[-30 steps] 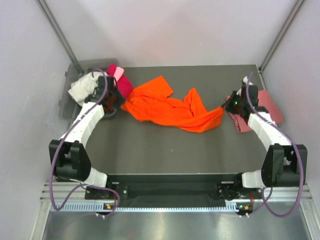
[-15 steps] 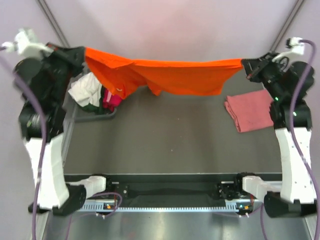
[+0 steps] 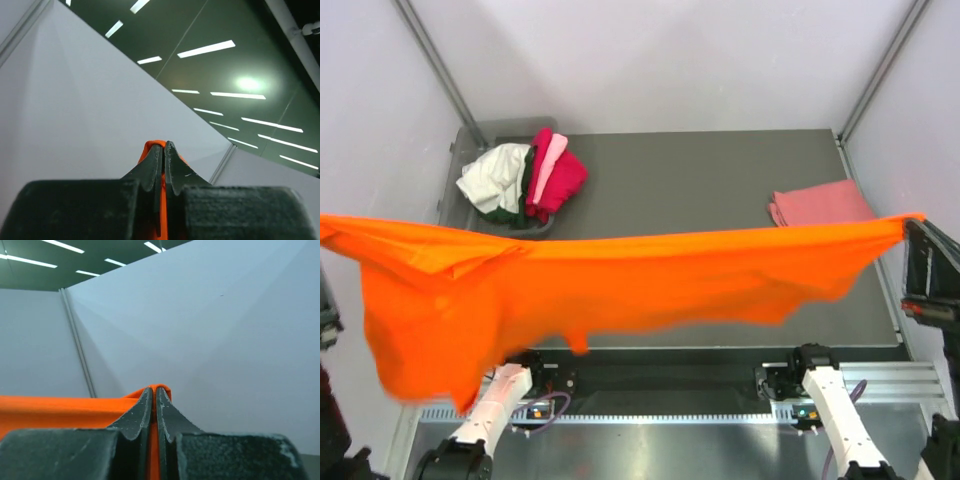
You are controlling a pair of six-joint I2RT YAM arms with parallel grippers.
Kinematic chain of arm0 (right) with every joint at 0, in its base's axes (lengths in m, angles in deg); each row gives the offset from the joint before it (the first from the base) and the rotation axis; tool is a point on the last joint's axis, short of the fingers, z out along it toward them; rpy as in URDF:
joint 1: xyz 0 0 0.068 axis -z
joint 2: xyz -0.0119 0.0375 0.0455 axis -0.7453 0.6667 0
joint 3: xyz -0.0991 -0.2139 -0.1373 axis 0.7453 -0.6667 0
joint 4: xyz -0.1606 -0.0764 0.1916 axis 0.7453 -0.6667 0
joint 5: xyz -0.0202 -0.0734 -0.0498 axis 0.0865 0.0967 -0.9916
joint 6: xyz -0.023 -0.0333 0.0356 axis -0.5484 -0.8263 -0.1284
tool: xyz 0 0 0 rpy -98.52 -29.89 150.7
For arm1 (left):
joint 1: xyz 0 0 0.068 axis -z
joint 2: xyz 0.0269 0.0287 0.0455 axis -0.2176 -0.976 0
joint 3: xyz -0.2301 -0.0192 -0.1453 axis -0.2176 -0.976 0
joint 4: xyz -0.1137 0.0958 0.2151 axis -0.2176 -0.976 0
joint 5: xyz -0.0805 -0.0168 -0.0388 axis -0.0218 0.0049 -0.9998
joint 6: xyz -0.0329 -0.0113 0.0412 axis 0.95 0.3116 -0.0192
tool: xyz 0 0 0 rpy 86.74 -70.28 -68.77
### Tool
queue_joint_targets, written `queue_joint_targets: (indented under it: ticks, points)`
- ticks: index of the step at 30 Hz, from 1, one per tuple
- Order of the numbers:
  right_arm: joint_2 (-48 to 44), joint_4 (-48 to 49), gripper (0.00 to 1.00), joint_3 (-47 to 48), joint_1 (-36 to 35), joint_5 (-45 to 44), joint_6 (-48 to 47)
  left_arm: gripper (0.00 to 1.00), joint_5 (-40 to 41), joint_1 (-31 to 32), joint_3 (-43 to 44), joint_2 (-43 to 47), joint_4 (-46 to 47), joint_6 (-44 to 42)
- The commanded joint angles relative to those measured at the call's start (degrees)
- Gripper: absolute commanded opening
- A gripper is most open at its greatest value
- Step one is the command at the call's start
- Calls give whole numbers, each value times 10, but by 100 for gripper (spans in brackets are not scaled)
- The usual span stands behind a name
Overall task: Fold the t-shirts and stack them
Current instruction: Flatten the tshirt out
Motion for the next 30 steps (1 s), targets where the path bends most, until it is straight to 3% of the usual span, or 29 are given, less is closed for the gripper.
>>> queue_joint_targets:
  ticks: [1,10,14,17,24,27,30]
  points:
    - [28,-49,0,8,2,-56,-15,0,-11,-2,-59,-82,8,25]
    - [189,-13,0,-103,1,-43,7,0,-70,-2,-233,-231,132,43]
    - [285,22,0,-94,2,-58,16,0,-109,-2,-267,-300,202,58]
    - [378,27,0,-22,3,-29,25,0,-132,-2,-238,-359,242,69]
    - [520,-4,0,197,48,38,60,0,-143,-3,21,-497,210,59]
    - [569,-7,0,244,65,74,85,0,-147,-2,93,-541,199,65]
    - [588,7,0,238,71,100,98,0,-168,-2,95,-568,217,74]
